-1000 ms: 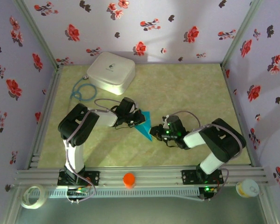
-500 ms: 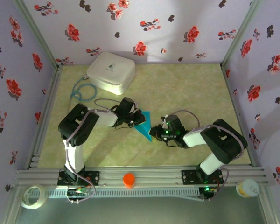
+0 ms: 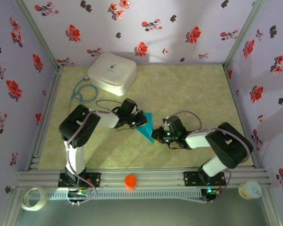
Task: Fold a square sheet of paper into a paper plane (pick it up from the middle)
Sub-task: Fourth fold the wing at the center of the table.
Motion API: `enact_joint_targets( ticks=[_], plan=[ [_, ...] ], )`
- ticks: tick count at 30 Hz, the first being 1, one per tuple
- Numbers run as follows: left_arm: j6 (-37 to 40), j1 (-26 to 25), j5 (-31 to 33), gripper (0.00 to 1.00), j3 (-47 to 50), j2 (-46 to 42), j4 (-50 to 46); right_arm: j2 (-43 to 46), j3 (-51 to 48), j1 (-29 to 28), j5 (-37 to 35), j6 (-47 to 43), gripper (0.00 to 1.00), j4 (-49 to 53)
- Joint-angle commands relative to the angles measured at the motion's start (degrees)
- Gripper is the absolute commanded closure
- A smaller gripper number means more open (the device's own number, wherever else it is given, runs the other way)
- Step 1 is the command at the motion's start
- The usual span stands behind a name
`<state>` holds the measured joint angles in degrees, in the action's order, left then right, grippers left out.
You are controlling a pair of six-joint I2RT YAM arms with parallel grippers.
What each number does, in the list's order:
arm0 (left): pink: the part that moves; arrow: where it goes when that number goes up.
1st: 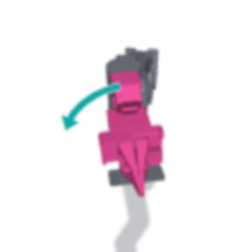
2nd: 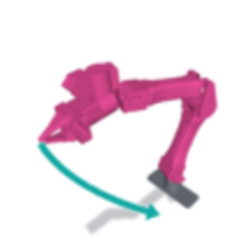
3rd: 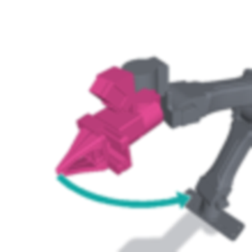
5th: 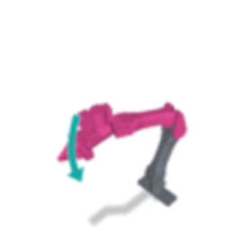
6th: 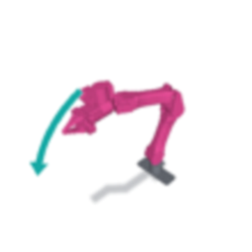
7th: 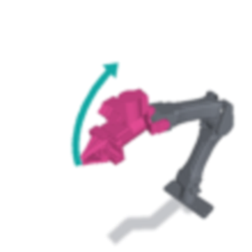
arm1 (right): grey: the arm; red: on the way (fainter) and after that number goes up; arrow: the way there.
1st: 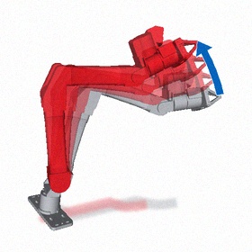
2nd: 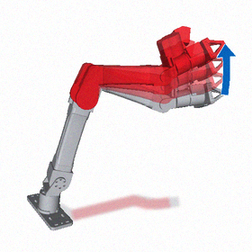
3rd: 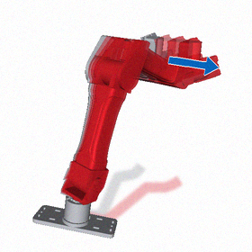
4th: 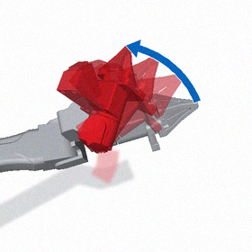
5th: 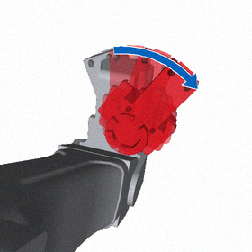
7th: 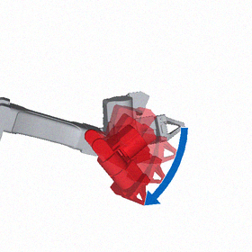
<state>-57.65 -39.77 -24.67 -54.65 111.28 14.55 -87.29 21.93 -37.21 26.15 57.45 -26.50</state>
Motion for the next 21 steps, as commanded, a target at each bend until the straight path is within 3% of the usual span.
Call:
enact_joint_targets(
  ticks=[1, 9, 21],
  plan=[
    [1.22, 0.04, 2.13, 1.00, 1.39, 2.04, -3.04, 1.60, -0.14, -0.58, 0.12, -2.22, 0.83, 9.64],
    [0.98, 0.00, 2.11, 1.00, 1.74, 1.92, -2.59, 0.32, -0.85, -0.58, 0.85, -2.43, 0.97, 9.23],
    [0.93, 0.13, 2.12, 1.00, 1.83, 1.90, -2.59, 4.28, 0.23, -0.58, 0.67, -3.41, 0.87, 14.99]
  ],
)
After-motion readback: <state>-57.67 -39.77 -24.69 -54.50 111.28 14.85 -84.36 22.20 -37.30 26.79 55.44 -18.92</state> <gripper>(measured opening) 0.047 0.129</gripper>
